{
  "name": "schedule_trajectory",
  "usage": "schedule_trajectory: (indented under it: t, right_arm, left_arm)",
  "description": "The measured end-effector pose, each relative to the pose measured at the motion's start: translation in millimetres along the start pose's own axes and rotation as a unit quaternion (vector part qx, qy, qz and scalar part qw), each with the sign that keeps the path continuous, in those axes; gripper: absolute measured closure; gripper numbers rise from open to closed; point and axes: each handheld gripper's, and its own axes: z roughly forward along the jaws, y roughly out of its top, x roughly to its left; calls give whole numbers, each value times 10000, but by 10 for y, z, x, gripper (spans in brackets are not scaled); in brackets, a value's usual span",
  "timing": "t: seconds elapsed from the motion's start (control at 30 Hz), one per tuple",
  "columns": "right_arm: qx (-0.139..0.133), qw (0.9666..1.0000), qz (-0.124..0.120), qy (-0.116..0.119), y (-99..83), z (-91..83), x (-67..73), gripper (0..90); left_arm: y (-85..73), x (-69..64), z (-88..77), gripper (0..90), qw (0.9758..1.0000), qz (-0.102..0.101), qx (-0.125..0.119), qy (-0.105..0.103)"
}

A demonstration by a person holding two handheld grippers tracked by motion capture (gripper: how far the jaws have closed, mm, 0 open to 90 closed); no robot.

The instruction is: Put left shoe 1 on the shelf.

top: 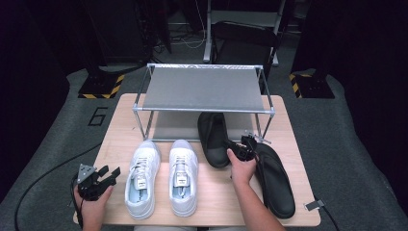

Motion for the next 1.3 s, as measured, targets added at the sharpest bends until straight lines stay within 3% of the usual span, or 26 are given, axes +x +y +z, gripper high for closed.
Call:
schedule_trajectory:
  t: [0.17, 0.33, 0.6, 0.77, 0.83, 0.87, 1.07, 1.3]
  right_arm:
    - [-66, 10000, 17, 60, 55, 90, -16, 658]
    - [-104, 9997, 199, 114, 96, 178, -23, 659]
    - [-105, 9994, 325, 29, 147, 311, -30, 659]
    - [-46, 9996, 276, -32, 166, 398, -21, 659]
    - [-104, 9994, 320, 7, 170, 417, -19, 659]
    - [-109, 9987, 476, 111, 188, 448, -18, 659]
    - [-225, 9980, 583, 76, 222, 563, 22, 659]
    - [-262, 9987, 435, -28, 278, 684, 21, 659]
  left_arm:
    - [-5, 4, 5, 454, 10000, -23, -42, 8]
    - [-4, 8, 3, 453, 10000, -18, 4, -4]
    - [-11, 11, 7, 453, 10000, -42, -13, -1]
    - [-10, 22, -1, 453, 10000, -56, 17, 16]
    - [-10, 23, -1, 453, 10000, -61, 14, 17]
    - [-11, 24, -1, 453, 10000, -63, 14, 19]
    - [-15, 27, 5, 453, 10000, -81, 35, 11]
    - [-17, 26, 5, 453, 9999, -107, -15, 13]
